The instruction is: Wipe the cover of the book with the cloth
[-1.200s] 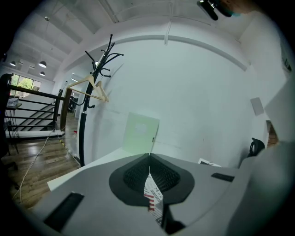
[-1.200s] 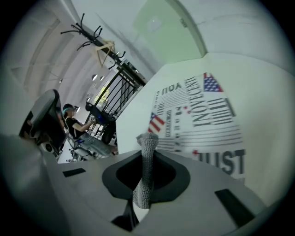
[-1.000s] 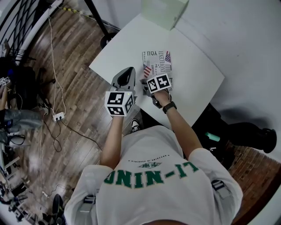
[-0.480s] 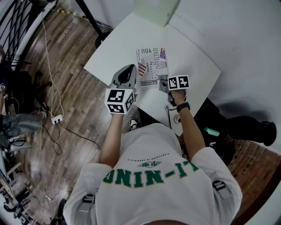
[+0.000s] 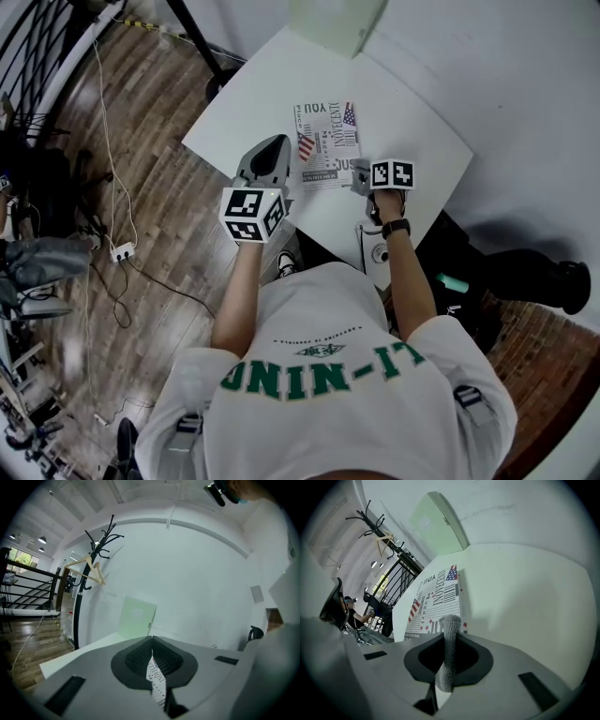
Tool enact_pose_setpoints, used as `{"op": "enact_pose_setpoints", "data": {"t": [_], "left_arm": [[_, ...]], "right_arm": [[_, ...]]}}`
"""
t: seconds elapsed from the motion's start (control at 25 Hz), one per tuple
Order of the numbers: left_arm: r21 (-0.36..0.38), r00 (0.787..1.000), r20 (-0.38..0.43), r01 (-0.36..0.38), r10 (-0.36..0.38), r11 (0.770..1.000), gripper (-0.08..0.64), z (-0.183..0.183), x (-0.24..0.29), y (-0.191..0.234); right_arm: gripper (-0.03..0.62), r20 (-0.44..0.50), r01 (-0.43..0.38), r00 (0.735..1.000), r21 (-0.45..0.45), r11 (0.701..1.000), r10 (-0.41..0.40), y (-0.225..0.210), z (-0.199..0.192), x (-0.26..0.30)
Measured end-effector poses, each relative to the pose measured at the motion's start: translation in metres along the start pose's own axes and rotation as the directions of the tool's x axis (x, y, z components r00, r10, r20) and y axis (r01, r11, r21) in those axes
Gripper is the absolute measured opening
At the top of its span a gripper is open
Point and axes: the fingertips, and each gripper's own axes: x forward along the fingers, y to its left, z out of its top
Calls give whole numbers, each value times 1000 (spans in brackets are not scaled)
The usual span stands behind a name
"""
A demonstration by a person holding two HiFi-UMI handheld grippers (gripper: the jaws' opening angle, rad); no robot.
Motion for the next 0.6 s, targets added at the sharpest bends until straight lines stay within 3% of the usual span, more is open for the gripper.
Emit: {"op": "enact_pose_setpoints", "data": {"t": [0.08,0.16,0.32,0.44,0.6], "left_arm": [[-4,1000,3,-14,14,1000,15,1,-6,5],[-5,1000,2,-22,22,1000,15,0,-10,8],[-1,1000,-3,-27,27,1000,15,-3,-12,8],[8,1000,-4,-23,23,1000,15,-2,-13,5],[18,1000,-3,-22,22,1000,15,1,-15,5]], "right_arm": [[35,12,-26,1000,-13,1000,26,15,-1,2],[35,-3,-116,993,-67,991,116,54,-9,10],[34,-100,-240,970,-274,931,221,131,-37,34],[34,-155,-257,964,-335,907,216,145,-55,50],[34,-158,-263,962,-341,903,221,136,-60,52]]}}
